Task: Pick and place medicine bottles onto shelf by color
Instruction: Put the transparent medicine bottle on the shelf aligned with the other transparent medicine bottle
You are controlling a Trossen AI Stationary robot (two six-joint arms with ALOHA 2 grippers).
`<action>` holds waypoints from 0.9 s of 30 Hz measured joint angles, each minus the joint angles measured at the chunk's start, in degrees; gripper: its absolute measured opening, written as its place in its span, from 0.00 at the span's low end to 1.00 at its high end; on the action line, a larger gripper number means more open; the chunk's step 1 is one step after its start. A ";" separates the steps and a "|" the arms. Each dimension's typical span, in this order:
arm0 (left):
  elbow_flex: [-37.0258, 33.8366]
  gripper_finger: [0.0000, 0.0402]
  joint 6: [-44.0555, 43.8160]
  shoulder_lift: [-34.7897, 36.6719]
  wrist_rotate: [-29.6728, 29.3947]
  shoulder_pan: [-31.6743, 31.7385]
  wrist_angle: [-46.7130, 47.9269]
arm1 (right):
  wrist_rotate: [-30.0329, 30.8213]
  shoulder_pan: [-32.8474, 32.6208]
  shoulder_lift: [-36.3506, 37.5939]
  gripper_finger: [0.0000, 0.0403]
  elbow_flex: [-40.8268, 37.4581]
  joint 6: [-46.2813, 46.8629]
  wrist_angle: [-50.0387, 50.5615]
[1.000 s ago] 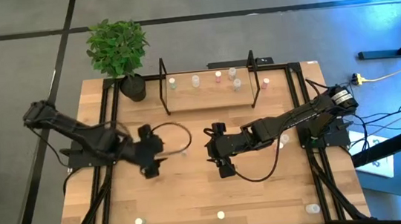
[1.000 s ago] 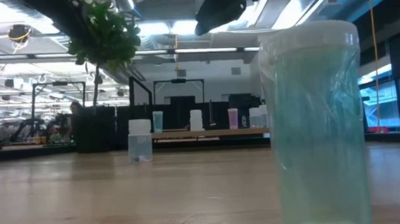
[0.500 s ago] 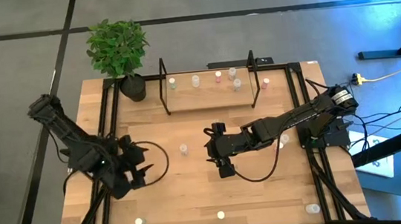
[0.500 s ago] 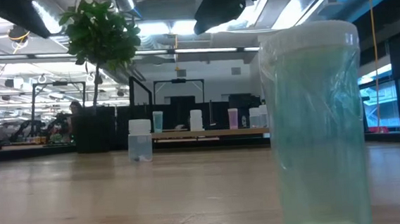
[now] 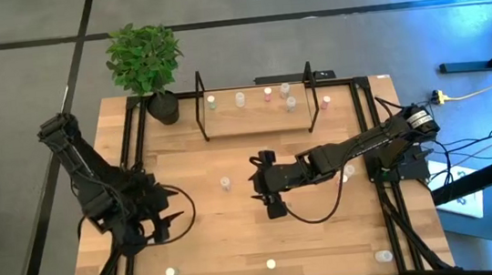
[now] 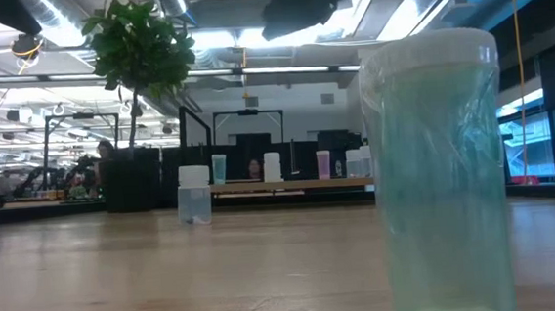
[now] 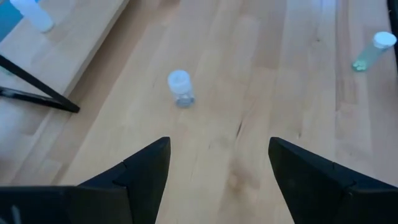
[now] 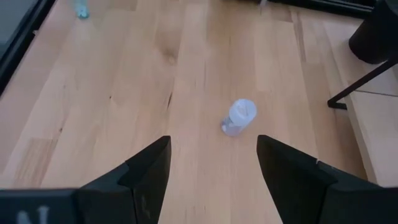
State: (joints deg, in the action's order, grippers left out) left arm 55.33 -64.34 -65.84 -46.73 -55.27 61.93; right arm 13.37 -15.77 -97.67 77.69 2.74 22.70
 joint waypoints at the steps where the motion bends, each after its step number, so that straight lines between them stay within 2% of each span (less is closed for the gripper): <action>1: 0.00 0.66 -0.02 0.00 -0.40 -0.34 0.02 | 0.00 0.00 0.00 0.60 0.00 -0.15 -0.51; 12: 0.00 0.66 -0.04 -0.04 -2.39 -2.13 0.04 | 0.35 0.42 -0.07 0.60 0.00 -0.70 -8.91; 20: 0.00 0.66 -0.04 -0.04 -3.40 -2.14 0.17 | 0.49 4.04 -1.20 0.60 0.00 0.16 -11.39; 27: 0.02 0.66 -0.04 -0.04 -3.69 -2.14 0.17 | -5.05 6.20 -8.24 0.60 0.02 -1.60 -21.00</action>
State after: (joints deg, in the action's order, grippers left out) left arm 55.35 -64.38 -65.89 -50.41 -57.41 62.10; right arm 8.31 -9.57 -105.90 77.71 1.13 1.70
